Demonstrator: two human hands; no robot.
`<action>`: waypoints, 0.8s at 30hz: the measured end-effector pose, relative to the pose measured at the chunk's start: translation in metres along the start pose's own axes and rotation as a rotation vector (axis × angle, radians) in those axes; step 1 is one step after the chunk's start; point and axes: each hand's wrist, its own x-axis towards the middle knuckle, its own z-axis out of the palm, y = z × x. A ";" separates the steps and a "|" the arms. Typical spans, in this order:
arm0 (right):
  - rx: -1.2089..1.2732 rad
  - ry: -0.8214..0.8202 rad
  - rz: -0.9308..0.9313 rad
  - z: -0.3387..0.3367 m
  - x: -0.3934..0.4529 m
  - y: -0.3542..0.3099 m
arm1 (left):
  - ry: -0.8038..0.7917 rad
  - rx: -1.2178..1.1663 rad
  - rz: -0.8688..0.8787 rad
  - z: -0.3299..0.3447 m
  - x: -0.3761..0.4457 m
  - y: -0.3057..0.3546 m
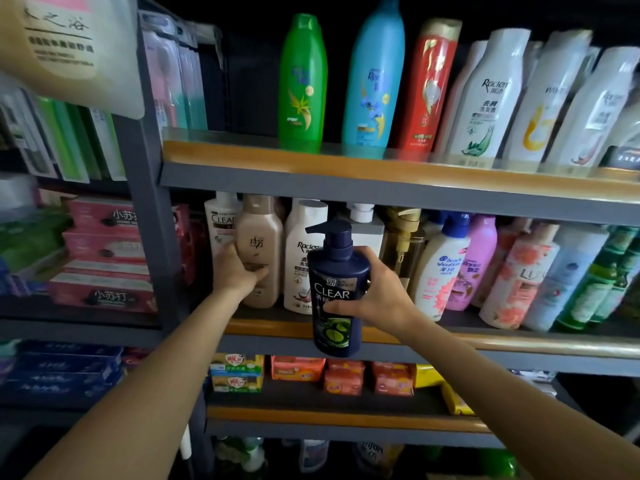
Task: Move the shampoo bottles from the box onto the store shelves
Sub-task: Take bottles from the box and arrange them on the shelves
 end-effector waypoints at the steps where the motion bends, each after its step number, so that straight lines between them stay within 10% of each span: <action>1: 0.003 -0.004 -0.001 0.000 0.001 0.000 | -0.022 0.015 -0.006 0.003 0.002 -0.002; 7: 0.033 -0.013 0.007 -0.006 0.001 0.002 | 0.164 0.114 -0.127 0.006 -0.018 0.013; 11: 0.092 0.017 0.046 -0.031 -0.007 0.002 | 0.477 0.134 0.367 0.016 -0.069 0.034; 14: 0.233 0.065 0.080 -0.069 -0.023 0.004 | 0.136 -0.027 0.632 0.056 -0.105 0.064; 20: 0.428 0.223 0.153 -0.175 -0.073 0.029 | -0.786 -0.305 0.320 0.124 -0.160 0.138; 24: 0.427 0.229 0.198 -0.244 -0.114 0.068 | -1.014 -0.260 0.330 0.194 -0.199 0.170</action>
